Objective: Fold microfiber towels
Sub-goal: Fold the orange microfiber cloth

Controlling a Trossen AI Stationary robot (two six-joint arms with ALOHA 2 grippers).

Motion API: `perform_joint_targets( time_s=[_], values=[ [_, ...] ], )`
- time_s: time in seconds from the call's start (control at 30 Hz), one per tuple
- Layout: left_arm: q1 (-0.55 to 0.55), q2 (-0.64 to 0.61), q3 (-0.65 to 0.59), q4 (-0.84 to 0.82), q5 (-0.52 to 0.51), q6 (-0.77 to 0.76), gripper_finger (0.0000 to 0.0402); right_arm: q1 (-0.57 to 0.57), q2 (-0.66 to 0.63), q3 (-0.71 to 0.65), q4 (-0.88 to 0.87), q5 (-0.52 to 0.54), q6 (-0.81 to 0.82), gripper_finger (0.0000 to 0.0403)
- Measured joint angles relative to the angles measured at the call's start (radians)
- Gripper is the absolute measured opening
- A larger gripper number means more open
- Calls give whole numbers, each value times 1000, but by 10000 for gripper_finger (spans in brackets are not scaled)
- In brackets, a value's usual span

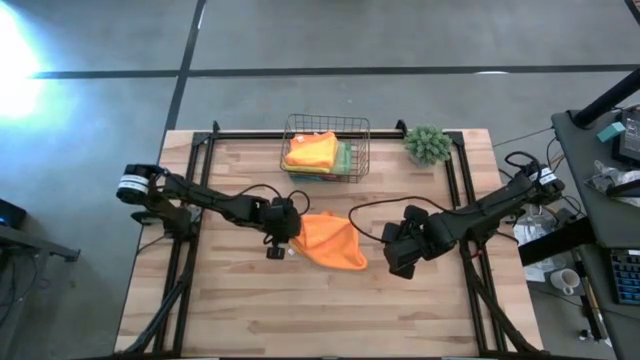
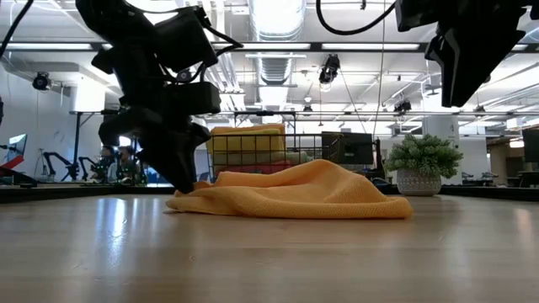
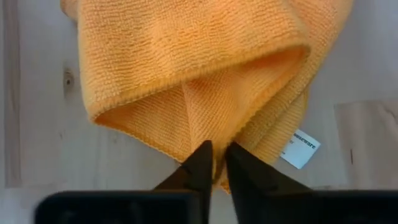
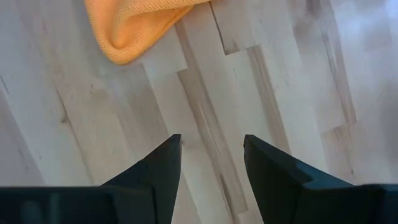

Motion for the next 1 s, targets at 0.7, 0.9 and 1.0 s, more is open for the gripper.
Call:
perform_joint_targets(
  time_s=[0.7, 0.9, 1.0],
  values=[
    [8, -258, 180, -69, 188, -409, 0, 0, 0, -1, 35, 2, -118, 166],
    [8, -329, 211, -25, 188, -605, 0, 0, 0, -2, 54, -15, -149, 166],
    [7, -342, 245, -5, 179, -650, 0, 0, 0, -2, 81, -16, -183, 166]
  ],
)
